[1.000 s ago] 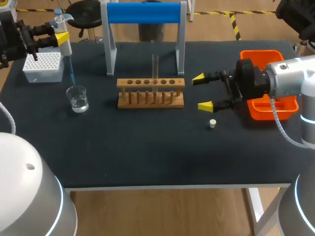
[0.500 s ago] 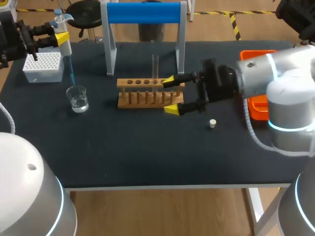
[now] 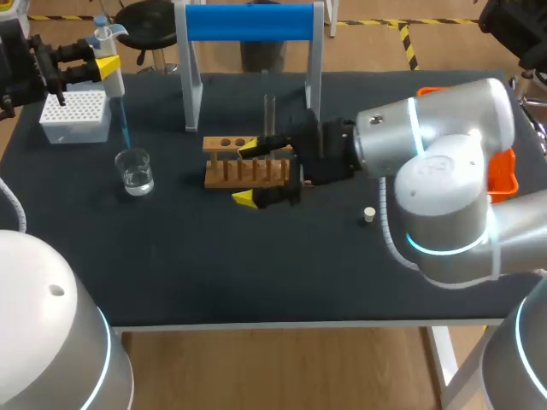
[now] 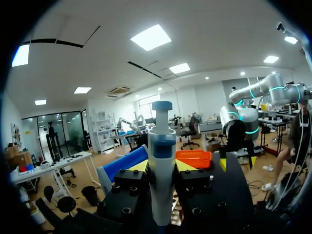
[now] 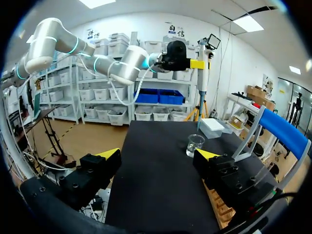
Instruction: Invert the test tube, pick up the pipette, mount the tip to pipette, aspirate from beaker and dispense into the tube, eject the tip, return the pipette, and cap with the stopper.
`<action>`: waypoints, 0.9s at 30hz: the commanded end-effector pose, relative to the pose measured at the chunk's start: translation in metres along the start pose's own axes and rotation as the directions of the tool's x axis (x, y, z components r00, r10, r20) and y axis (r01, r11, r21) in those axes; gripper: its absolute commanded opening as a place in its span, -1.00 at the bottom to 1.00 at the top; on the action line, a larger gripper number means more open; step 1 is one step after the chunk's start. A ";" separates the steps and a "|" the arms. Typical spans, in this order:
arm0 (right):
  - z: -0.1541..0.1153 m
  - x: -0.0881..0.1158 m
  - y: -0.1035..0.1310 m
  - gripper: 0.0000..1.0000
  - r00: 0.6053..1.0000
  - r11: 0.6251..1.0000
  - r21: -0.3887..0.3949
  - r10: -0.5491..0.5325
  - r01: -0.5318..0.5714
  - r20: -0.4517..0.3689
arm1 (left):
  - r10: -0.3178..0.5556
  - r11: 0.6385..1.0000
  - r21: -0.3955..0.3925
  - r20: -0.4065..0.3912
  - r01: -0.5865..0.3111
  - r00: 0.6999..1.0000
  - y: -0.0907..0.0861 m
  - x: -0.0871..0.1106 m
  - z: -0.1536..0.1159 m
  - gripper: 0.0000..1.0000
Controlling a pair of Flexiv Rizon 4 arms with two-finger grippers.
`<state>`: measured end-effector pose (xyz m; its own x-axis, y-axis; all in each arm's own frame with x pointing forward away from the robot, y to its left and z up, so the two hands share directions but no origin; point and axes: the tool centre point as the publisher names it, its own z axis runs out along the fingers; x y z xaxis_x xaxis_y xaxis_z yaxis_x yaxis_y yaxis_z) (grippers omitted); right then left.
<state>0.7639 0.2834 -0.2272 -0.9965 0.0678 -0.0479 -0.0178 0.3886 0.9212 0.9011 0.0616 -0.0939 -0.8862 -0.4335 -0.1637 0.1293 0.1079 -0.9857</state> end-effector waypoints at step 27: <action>0.108 -0.028 -0.030 1.00 0.994 0.994 0.102 0.023 -0.034 0.108 | 0.001 1.000 0.000 0.002 -0.001 1.000 0.000 0.001 0.000 -1.00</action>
<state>0.8012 0.3524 -0.2848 -0.9857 0.1578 -0.0586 0.0244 0.4781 0.8779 0.9011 0.0617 -0.0939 -0.8863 -0.4335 -0.1632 0.1286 0.1082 -0.9858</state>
